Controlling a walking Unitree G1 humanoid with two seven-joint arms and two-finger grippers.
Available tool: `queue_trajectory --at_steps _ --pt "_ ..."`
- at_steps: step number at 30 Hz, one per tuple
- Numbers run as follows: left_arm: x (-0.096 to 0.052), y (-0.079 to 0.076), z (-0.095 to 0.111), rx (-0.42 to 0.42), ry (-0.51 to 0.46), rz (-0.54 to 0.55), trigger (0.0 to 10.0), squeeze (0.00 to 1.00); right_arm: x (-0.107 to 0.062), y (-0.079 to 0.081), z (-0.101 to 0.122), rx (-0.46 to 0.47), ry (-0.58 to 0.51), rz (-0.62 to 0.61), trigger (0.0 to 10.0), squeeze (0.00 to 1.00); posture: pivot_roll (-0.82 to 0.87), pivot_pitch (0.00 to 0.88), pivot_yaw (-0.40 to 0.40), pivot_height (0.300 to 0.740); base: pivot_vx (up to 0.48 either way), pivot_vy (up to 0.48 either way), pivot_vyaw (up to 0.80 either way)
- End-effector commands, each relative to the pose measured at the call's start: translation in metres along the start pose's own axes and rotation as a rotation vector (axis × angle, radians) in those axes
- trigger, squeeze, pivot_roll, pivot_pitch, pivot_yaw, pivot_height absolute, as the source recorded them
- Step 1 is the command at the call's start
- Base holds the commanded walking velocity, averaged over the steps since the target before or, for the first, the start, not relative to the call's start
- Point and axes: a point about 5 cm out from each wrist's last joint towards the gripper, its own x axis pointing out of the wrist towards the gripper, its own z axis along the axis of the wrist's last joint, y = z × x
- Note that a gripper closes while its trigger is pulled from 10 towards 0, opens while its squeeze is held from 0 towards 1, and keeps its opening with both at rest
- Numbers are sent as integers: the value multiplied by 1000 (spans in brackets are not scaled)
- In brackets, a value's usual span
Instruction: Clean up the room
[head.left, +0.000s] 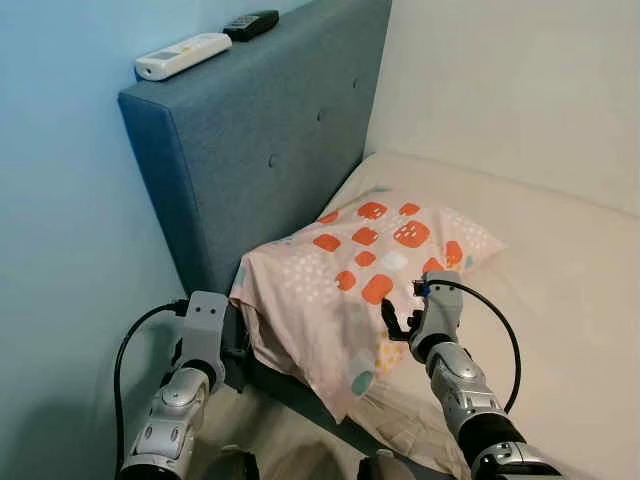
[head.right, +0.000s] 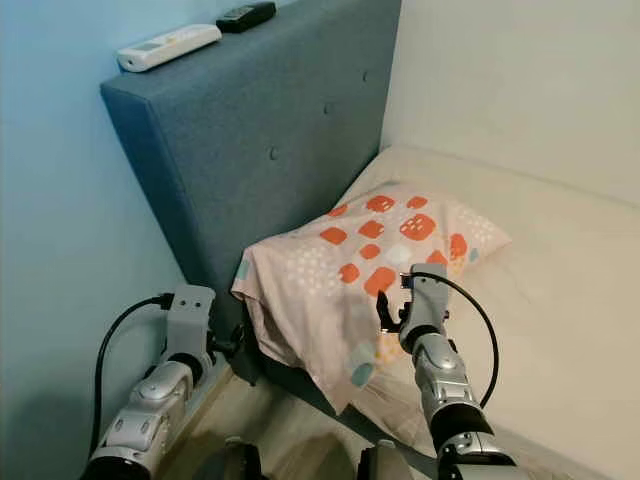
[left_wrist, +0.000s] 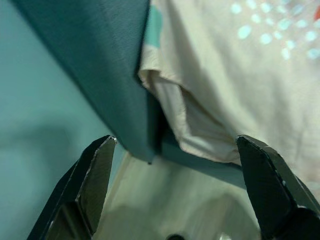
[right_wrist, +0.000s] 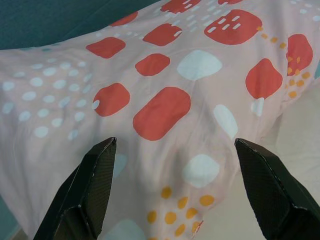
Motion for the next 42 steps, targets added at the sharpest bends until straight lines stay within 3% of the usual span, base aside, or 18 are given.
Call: queue_trajectory --at_steps 1,5,10,16,20,27,32,42 --pt "0 -6 -1 -20 -2 -33 10000 0 -3 -3 -4 14 -1 -16 10000 0 25 159 -22 640 0 0 0" --pt "4 -7 3 -12 -6 -64 10000 0 -2 -2 0 16 -19 -14 10000 0 30 183 -16 640 0 0 0" --pt "15 8 16 -22 3 -36 10000 0 8 -1 21 -24 -57 -6 10000 0 30 337 -8 640 0 0 0" --pt "13 11 20 -8 7 -50 10000 0 12 -2 32 -61 -64 26 10000 0 44 410 -18 640 0 0 0" --pt "12 10 20 -15 17 -59 10000 0 12 -4 33 -65 -62 29 10000 0 51 423 -17 640 0 0 0" --pt "12 8 16 -108 26 -26 10000 0 14 -3 38 -56 -76 23 10000 0 37 417 -19 640 0 0 0" --pt "10 2 17 -109 23 -40 10000 0 14 -2 38 -41 -83 28 10000 0 40 414 -24 640 0 0 0" --pt "10 -1 21 -102 18 -47 10000 0 14 -1 38 -28 -84 26 10000 0 45 403 -13 595 0 0 0"
